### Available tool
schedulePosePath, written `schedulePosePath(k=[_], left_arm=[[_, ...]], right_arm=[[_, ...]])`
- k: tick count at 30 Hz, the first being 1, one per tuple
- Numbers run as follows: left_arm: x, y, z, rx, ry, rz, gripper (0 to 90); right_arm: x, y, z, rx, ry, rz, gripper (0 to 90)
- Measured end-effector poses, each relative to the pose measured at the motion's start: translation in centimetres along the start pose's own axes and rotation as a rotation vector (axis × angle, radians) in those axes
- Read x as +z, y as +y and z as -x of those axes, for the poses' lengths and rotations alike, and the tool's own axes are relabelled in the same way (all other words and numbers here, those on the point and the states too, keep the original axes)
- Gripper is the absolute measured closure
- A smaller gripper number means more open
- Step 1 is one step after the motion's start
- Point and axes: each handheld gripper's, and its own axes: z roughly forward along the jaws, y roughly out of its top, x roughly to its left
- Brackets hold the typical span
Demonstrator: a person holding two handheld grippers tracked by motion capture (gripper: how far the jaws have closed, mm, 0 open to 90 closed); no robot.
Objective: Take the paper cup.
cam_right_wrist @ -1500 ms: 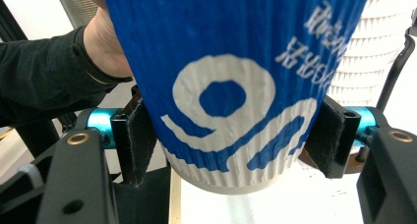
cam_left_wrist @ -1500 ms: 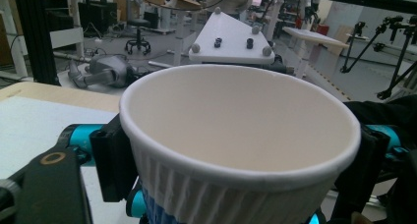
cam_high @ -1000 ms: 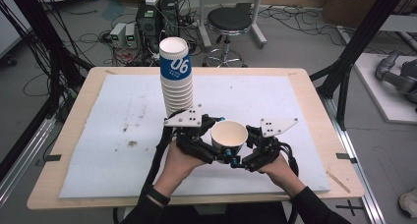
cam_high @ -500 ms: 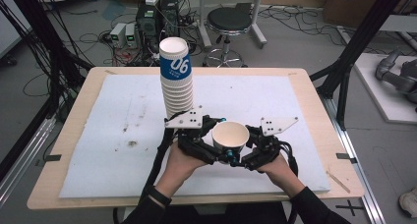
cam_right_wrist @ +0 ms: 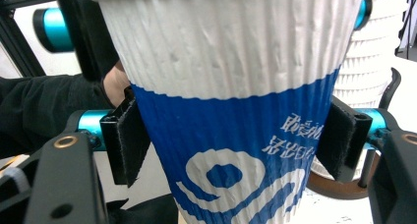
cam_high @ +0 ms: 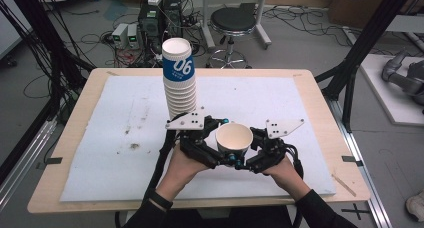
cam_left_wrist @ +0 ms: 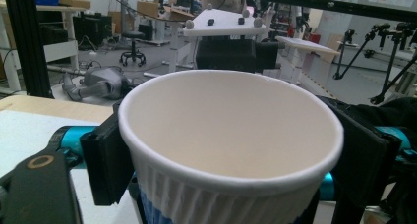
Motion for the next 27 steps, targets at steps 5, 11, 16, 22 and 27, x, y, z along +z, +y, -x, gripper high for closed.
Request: schedulePosePath(k=[5, 11, 16, 22, 27], left_arm=[[-0.7, 0.3, 0.1, 0.002, 0.009, -0.009, 13.6], [-1.0, 0.4, 0.0, 0.002, -0.001, 0.000, 13.6], [-1.1, 0.6, 0.1, 0.003, 0.001, -0.005, 11.3], [-1.8, 0.8, 0.2, 0.017, 0.022, -0.006, 11.2], [-2.6, 0.9, 0.3, 0.024, 0.047, -0.011, 11.2]], right_arm=[[-0.1, 0.1, 0.0, -0.007, 0.004, -0.009, 25.7], [0.0, 0.1, -0.1, -0.016, 0.009, -0.011, 25.7], [-0.2, 0.2, -0.2, -0.026, 0.011, -0.006, 25.7], [-0.7, 0.4, -0.2, -0.030, 0.005, 0.001, 25.7], [-0.9, 0.5, -0.1, -0.031, 0.002, 0.009, 25.7]])
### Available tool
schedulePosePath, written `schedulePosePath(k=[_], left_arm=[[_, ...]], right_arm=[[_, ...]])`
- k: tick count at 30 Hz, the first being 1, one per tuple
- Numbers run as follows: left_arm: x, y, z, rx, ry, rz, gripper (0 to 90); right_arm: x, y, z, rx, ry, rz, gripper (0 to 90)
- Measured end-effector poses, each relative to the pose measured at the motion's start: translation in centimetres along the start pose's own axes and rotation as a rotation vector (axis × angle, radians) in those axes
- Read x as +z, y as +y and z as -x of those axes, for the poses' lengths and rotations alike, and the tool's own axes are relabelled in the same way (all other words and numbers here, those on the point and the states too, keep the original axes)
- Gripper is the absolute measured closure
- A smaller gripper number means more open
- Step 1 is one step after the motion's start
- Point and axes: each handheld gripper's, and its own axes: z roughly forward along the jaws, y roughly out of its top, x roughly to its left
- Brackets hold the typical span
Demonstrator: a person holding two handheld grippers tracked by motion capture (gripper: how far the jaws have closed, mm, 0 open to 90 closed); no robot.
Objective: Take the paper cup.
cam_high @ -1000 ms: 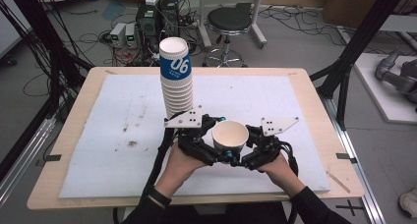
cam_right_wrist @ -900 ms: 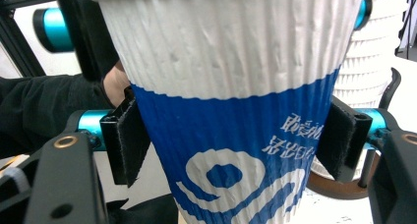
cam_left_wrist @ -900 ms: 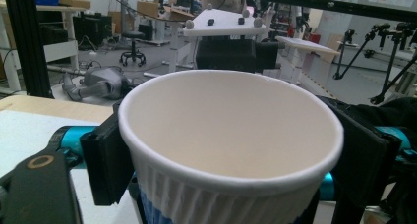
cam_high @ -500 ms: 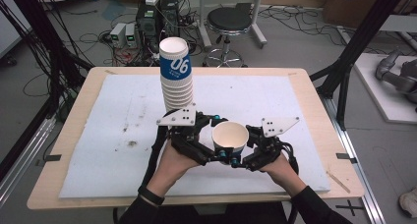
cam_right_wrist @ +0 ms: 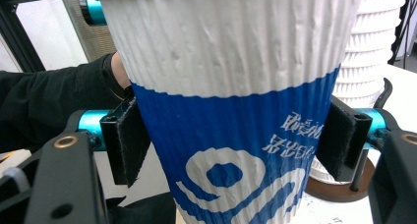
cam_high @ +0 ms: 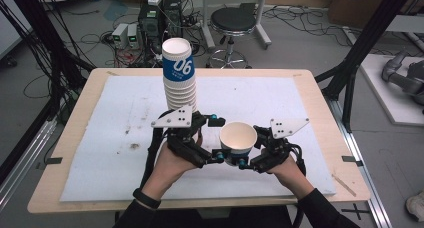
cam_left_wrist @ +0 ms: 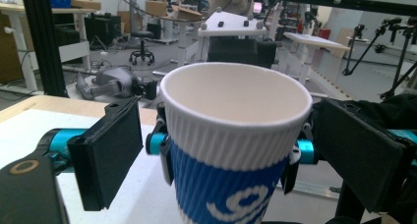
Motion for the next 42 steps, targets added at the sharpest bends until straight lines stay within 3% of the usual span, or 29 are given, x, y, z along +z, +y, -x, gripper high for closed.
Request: schedulePosePath(k=[7, 15, 27, 32, 42], left_arm=[[-1.1, -0.8, 0.4, -0.003, 0.037, -0.008, 11.2], [-1.0, -2.3, 0.3, -0.010, 0.066, -0.020, 11.2], [1.6, -4.3, 0.5, -0.036, 0.053, -0.048, 11.5], [2.5, -5.0, 0.7, -0.050, 0.090, -0.051, 11.5], [3.4, -5.4, 0.5, -0.076, 0.064, -0.059, 12.9]], right_arm=[[-0.4, 0.2, 0.1, 0.012, -0.008, 0.020, 25.7], [-0.6, 0.5, 0.1, 0.014, -0.025, 0.041, 25.7], [-1.0, 0.7, 0.1, 0.036, -0.045, 0.065, 25.7], [-0.9, 0.7, -0.1, 0.043, -0.038, 0.069, 25.7], [0.1, 0.5, -0.5, 0.031, -0.023, 0.049, 25.7]])
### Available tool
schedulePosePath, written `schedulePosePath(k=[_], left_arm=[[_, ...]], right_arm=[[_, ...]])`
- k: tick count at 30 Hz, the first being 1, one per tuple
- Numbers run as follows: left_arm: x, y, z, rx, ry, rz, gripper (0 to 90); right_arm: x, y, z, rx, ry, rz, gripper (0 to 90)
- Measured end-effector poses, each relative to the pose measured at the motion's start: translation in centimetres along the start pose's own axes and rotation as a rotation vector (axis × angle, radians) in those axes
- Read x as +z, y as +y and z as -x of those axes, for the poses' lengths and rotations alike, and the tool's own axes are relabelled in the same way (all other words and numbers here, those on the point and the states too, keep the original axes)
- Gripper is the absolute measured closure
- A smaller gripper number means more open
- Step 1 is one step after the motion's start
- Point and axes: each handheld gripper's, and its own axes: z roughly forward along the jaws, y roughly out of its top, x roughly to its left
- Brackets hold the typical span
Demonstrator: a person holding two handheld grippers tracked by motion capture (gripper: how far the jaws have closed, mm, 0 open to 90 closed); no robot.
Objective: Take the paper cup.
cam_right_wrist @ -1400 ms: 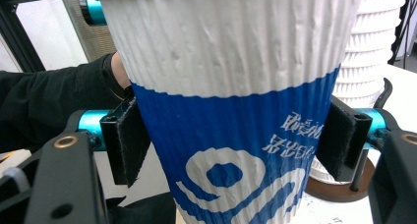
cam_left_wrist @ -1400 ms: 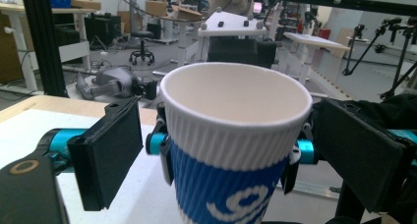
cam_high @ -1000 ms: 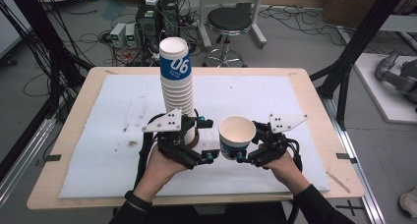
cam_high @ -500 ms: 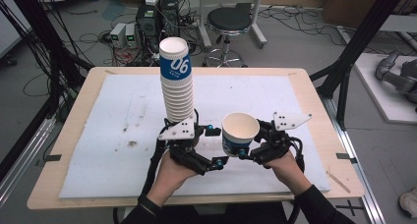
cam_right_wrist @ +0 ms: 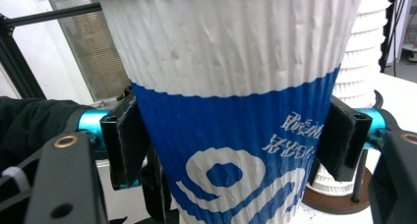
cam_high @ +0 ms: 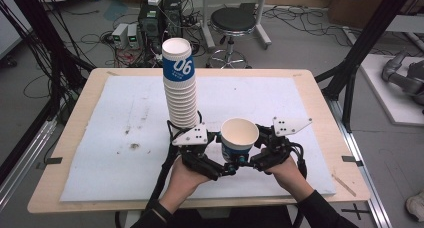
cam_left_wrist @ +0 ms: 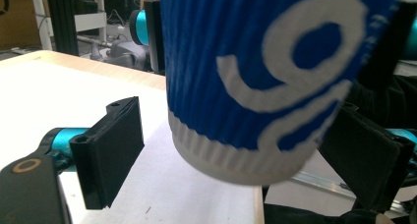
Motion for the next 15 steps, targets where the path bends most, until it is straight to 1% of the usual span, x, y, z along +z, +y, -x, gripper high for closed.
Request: schedulePosePath(k=[3, 5, 8, 9, 11, 15], left_arm=[[0.03, -0.05, -0.04, -0.012, -0.016, 0.004, 14.8], [0.04, -0.07, 0.00, -0.012, -0.025, 0.003, 18.1], [0.02, -0.10, 0.01, -0.009, -0.044, -0.001, 26.0], [0.01, -0.11, 0.03, -0.007, -0.049, 0.000, 26.0], [0.00, -0.10, 0.10, -0.002, -0.047, 0.002, 29.1], [0.02, -0.11, 0.13, 0.001, -0.046, -0.004, 29.7]], right_arm=[[0.31, -0.11, -0.14, -0.002, 0.003, -0.009, 25.7], [0.47, -0.21, -0.18, -0.006, 0.003, -0.012, 25.7], [0.56, -0.35, -0.18, -0.002, 0.002, -0.016, 25.7], [0.56, -0.35, -0.18, -0.002, 0.002, -0.016, 25.7], [0.51, -0.35, -0.13, -0.001, -0.002, -0.014, 25.7], [0.51, -0.41, -0.10, -0.003, 0.001, -0.013, 25.6]])
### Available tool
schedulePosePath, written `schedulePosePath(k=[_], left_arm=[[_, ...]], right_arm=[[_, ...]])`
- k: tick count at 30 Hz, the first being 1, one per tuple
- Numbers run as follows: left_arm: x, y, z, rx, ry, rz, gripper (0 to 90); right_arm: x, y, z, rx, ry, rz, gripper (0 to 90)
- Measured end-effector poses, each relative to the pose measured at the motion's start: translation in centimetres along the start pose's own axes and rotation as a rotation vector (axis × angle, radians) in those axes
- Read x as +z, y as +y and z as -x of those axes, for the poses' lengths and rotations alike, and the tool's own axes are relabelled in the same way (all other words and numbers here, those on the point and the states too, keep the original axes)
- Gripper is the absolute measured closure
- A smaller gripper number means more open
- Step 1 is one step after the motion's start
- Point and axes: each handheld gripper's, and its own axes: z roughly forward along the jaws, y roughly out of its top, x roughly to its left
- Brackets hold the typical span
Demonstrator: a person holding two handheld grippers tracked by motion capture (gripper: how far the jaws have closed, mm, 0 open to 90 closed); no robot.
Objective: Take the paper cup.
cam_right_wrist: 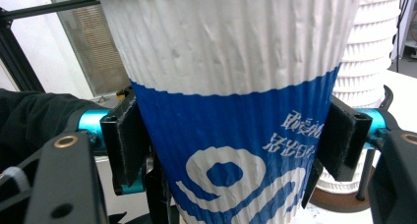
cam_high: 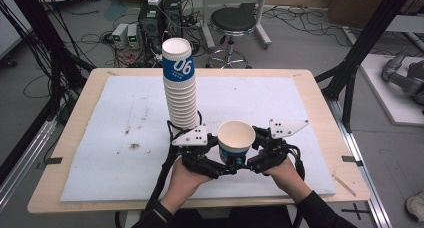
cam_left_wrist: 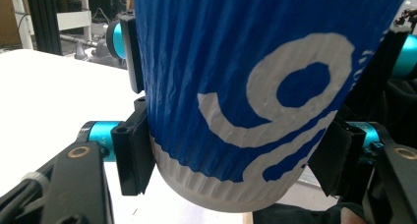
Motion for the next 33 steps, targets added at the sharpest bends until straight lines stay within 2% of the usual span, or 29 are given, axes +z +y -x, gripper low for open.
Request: schedulePosePath(k=[8, 9, 11, 19, 22, 26, 29, 33], left_arm=[[0.17, -0.12, 0.03, 0.008, -0.013, -0.005, 29.8], [0.21, -0.14, 0.04, 0.009, -0.015, -0.008, 29.8], [0.29, -0.23, 0.02, 0.009, -0.019, -0.009, 29.8], [0.46, -0.43, -0.10, 0.001, -0.024, -0.020, 29.9], [0.56, -0.48, -0.06, 0.004, -0.028, -0.020, 29.9], [0.58, -0.44, 0.07, 0.001, -0.025, -0.008, 29.0], [0.55, -0.22, 0.20, 0.001, -0.020, 0.005, 24.0], [0.42, 0.17, 0.40, -0.004, -0.024, 0.033, 22.1]], right_arm=[[0.17, 0.05, -0.09, 0.009, 0.016, -0.008, 18.2], [0.18, 0.10, -0.07, -0.001, 0.016, -0.006, 17.9], [0.15, 0.22, -0.21, 0.004, 0.006, -0.004, 14.9], [-0.35, 0.74, -0.25, 0.016, 0.002, 0.030, 15.0], [-0.42, 0.75, -0.36, -0.004, -0.004, 0.028, 20.3], [-0.43, 0.77, -0.47, -0.028, -0.007, 0.035, 21.7], [-0.47, 0.79, -0.55, -0.032, -0.010, 0.038, 22.7], [-0.38, 0.68, -0.56, -0.032, -0.010, 0.042, 23.1]])
